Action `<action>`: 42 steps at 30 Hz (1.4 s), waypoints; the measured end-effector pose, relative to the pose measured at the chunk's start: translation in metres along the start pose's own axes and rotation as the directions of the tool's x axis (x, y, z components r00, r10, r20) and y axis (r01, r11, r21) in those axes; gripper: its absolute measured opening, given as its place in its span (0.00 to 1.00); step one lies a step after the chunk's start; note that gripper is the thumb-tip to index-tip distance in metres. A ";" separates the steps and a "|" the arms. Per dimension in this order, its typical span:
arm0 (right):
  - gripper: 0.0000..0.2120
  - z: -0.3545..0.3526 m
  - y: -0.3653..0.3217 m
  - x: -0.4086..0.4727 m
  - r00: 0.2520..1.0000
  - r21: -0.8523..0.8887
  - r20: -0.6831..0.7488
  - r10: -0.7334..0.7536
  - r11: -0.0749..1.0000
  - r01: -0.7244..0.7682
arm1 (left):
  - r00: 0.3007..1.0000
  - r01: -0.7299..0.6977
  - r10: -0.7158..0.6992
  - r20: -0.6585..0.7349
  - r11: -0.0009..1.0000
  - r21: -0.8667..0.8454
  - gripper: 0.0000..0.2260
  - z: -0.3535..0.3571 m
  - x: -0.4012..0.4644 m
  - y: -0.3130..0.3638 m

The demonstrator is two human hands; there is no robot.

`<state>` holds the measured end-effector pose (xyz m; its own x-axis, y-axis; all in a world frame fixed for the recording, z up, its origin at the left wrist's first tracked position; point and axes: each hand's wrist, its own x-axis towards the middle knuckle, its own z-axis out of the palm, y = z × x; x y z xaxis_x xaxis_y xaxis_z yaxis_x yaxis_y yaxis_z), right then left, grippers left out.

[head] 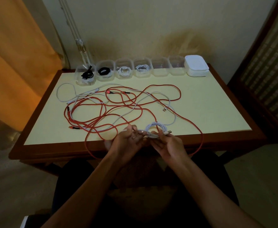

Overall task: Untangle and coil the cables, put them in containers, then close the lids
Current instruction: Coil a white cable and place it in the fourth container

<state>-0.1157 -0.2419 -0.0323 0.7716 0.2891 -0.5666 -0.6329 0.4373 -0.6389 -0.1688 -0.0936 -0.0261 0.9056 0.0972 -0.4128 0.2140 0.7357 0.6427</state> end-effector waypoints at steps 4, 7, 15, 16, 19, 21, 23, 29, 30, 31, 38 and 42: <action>0.11 -0.002 -0.003 -0.002 0.993 -0.170 0.058 -0.099 0.980 0.107 | 0.956 -0.001 0.010 -0.292 0.999 0.033 0.10 0.000 0.007 0.000; 0.10 -0.001 -0.001 -0.006 0.980 -0.274 0.112 -0.167 0.943 0.192 | 0.891 0.048 -0.106 -0.441 0.989 -0.140 0.08 0.001 0.008 0.001; 0.08 -0.002 0.003 -0.010 0.951 -0.332 0.249 -0.181 0.907 0.259 | 0.837 -0.059 0.350 -0.421 0.821 0.567 0.16 -0.005 0.010 0.007; 0.08 -0.002 0.004 -0.010 0.947 -0.332 0.263 -0.183 0.905 0.267 | 0.859 -0.044 0.372 -0.352 0.738 0.674 0.17 -0.005 0.010 0.009; 0.09 0.000 0.001 -0.009 0.939 -0.362 0.292 -0.182 0.888 0.285 | 0.964 0.176 0.056 -0.259 0.597 0.783 0.11 -0.004 0.008 0.019; 0.09 -0.001 -0.001 -0.009 0.927 -0.403 0.330 -0.178 0.861 0.309 | 0.945 0.318 -0.202 -0.257 0.393 0.863 0.10 -0.008 0.007 0.026; 0.09 -0.002 -0.002 -0.008 0.919 -0.407 0.360 -0.161 0.859 0.310 | 0.905 0.344 -0.336 -0.259 0.225 0.912 0.11 -0.011 0.008 0.031; 0.14 -0.006 0.003 -0.003 0.924 -0.266 0.381 -0.032 0.954 0.142 | 0.913 0.214 -0.363 -0.187 0.034 0.976 0.11 -0.012 0.011 0.034; 0.14 -0.006 0.003 -0.003 0.926 -0.250 0.378 0.003 0.963 0.099 | 0.922 0.185 -0.355 -0.155 0.052 0.981 0.10 -0.013 0.010 0.034; 0.14 -0.006 0.003 -0.003 0.928 -0.251 0.371 0.039 0.966 0.059 | 0.935 0.146 -0.338 -0.106 0.095 0.985 0.09 -0.014 0.010 0.034; 0.11 -0.010 0.003 -0.001 0.943 -0.335 0.292 0.160 0.940 -0.055 | 0.953 0.294 -0.301 0.037 0.947 0.128 0.21 -0.025 0.018 0.023; 0.10 -0.010 0.008 0.000 0.947 -0.491 0.284 0.152 0.871 0.008 | 0.970 0.242 -0.239 -0.039 0.946 0.217 0.16 -0.014 0.014 0.008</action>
<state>-0.1214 -0.2463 -0.0430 0.6523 0.5821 -0.4855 -0.5765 -0.0348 -0.8163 -0.1595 -0.0770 -0.0356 0.8131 -0.0555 -0.5795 0.5011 0.5734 0.6482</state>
